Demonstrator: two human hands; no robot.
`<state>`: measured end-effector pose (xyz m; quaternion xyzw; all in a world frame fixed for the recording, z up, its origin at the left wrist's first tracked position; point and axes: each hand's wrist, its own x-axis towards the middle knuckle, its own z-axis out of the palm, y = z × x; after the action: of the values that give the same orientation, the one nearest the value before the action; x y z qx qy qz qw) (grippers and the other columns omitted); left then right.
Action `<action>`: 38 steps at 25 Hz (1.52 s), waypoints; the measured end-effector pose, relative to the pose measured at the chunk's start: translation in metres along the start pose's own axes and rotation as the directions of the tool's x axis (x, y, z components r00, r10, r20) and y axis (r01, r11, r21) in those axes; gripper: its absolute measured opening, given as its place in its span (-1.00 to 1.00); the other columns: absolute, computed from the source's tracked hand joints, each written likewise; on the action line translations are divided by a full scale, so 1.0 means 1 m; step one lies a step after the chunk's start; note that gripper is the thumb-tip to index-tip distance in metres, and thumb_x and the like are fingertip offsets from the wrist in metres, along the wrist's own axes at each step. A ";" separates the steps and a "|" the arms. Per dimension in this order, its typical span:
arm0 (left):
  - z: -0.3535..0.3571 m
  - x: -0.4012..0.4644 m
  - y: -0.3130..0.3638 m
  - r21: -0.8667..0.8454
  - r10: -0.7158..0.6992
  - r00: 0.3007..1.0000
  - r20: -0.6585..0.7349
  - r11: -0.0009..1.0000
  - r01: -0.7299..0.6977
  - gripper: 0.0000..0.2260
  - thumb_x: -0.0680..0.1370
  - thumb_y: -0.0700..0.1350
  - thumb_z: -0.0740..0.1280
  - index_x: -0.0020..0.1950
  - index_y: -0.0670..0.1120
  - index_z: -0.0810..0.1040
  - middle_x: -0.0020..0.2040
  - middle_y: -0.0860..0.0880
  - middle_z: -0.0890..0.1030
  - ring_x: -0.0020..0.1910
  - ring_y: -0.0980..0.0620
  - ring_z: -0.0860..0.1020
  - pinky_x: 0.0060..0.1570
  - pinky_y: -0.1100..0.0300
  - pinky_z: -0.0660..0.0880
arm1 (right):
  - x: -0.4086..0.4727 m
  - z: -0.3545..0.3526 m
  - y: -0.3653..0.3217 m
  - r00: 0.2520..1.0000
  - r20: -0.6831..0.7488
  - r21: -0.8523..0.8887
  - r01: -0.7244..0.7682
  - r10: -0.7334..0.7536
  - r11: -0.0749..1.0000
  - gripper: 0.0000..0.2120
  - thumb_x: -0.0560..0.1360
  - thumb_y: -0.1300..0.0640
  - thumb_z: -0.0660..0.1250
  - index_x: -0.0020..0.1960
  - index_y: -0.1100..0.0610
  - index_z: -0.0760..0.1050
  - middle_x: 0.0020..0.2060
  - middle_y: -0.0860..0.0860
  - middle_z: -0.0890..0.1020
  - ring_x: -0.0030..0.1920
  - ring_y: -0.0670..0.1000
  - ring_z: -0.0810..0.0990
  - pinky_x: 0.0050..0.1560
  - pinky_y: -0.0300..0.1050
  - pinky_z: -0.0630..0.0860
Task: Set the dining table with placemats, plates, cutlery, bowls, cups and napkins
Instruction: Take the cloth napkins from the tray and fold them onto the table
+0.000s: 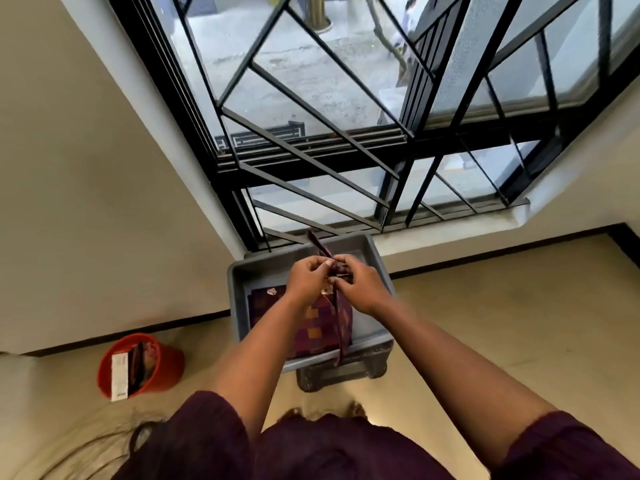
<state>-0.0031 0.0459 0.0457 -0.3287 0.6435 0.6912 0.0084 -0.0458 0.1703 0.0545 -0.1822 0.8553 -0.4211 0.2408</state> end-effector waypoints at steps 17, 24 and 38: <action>-0.105 -0.007 0.033 0.386 0.224 0.971 -0.084 0.906 -0.176 -0.69 0.53 -0.41 0.14 -0.15 -0.11 0.60 -0.16 -0.12 0.65 -0.41 -0.01 0.52 -0.38 0.19 0.51 | -0.006 0.023 -0.074 0.881 -0.468 -0.169 -0.018 -0.064 0.986 -0.78 0.55 0.28 0.24 -0.08 0.09 0.63 -0.04 0.02 0.62 -0.05 0.05 0.57 -0.08 -0.14 0.47; -0.163 0.000 0.031 0.375 0.138 0.990 -0.031 0.920 -0.116 -0.76 0.54 -0.42 0.19 0.00 -0.24 0.63 -0.10 -0.22 0.65 -0.29 -0.05 0.54 -0.24 0.16 0.52 | -0.009 0.026 -0.072 0.835 -0.549 -0.018 -0.063 0.043 0.998 -0.80 0.54 0.27 0.28 0.00 0.09 0.66 -0.04 0.02 0.68 -0.06 -0.02 0.59 -0.09 -0.22 0.43; -0.128 -0.027 0.028 0.131 0.095 0.984 0.148 0.985 -0.115 -0.86 0.50 -0.41 0.33 -0.10 -0.20 0.61 -0.17 -0.19 0.65 -0.24 -0.11 0.65 -0.16 0.05 0.63 | -0.037 0.075 -0.085 0.872 -0.439 -0.135 0.173 -0.216 0.976 -0.91 0.43 0.26 0.42 -0.08 0.13 0.64 -0.13 -0.03 0.62 -0.17 -0.06 0.59 -0.13 -0.15 0.56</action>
<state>0.0623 -0.0620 0.0880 -0.2428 0.7044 0.6658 0.0402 0.0360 0.0928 0.0933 -0.1754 0.8834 -0.4343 -0.0164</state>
